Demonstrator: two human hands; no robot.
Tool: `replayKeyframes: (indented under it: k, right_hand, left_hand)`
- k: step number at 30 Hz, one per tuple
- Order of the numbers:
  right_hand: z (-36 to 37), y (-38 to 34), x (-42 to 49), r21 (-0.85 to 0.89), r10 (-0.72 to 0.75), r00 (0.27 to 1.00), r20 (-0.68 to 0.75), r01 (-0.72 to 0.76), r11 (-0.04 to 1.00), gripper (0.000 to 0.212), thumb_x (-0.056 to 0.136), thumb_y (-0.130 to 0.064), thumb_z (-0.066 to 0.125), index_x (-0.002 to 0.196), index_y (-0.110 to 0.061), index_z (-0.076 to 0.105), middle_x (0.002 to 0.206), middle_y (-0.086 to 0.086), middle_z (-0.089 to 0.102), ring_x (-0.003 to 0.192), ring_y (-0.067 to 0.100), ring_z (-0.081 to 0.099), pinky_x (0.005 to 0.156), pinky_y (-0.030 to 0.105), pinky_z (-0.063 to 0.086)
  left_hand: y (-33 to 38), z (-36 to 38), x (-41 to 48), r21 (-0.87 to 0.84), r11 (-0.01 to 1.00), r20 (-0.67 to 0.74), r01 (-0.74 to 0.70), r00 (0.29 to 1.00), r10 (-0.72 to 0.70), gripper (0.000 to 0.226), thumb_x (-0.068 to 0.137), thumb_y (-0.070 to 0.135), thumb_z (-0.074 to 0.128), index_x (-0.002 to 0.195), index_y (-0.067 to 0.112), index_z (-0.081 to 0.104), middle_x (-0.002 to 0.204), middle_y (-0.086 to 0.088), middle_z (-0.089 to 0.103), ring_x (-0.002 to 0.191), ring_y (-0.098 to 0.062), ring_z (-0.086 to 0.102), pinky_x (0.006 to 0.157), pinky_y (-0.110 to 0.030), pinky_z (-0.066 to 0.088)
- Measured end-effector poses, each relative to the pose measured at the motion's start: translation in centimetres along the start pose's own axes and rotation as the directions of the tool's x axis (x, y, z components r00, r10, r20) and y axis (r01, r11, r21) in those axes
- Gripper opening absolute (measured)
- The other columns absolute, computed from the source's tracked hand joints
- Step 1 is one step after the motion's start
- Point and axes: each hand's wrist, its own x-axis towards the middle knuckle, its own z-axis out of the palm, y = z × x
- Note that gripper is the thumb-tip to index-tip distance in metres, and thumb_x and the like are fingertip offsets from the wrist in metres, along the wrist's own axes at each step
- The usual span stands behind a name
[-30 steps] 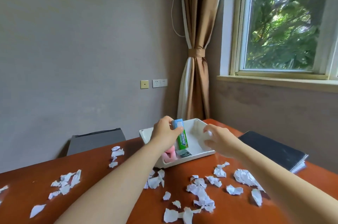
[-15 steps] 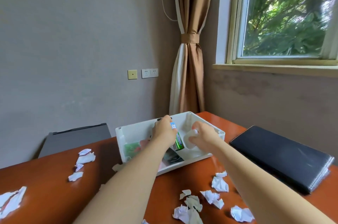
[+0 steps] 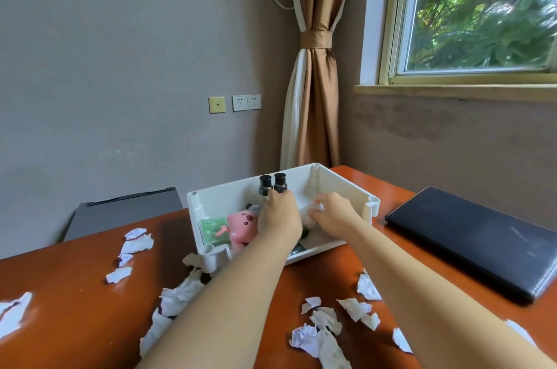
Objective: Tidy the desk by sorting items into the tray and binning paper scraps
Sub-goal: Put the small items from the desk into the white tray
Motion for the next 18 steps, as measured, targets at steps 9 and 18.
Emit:
replayKeyframes:
  k: [9, 18]
  right_hand:
    - [0.1, -0.3, 0.3, -0.065, 0.013, 1.000, 0.006, -0.013, 0.998, 0.023, 0.091, -0.019, 0.051, 0.106, -0.006, 0.063, 0.106, 0.014, 0.062, 0.103, 0.032, 0.057, 0.088, 0.034, 0.044]
    - [-2.7, -2.7, -1.6, -0.209, -0.096, 0.995, -0.022, 0.090, 0.974, 0.037, 0.093, -0.025, 0.053, 0.126, -0.009, 0.054, 0.120, 0.013, 0.061, 0.107, 0.030, 0.058, 0.083, 0.033, 0.046]
  left_hand:
    - [-1.2, 0.4, -0.3, 0.276, 0.954, 0.027, -0.119, 0.993, 0.116, 0.031, 0.094, 0.013, 0.046, 0.123, 0.007, 0.053, 0.128, -0.013, 0.049, 0.121, -0.031, 0.043, 0.096, -0.039, 0.038]
    - [-2.7, -2.8, -1.1, 0.328, 0.907, 0.123, -0.263, 0.964, 0.235, 0.036, 0.099, 0.029, 0.034, 0.125, 0.013, 0.053, 0.130, -0.011, 0.050, 0.123, -0.028, 0.041, 0.099, -0.039, 0.032]
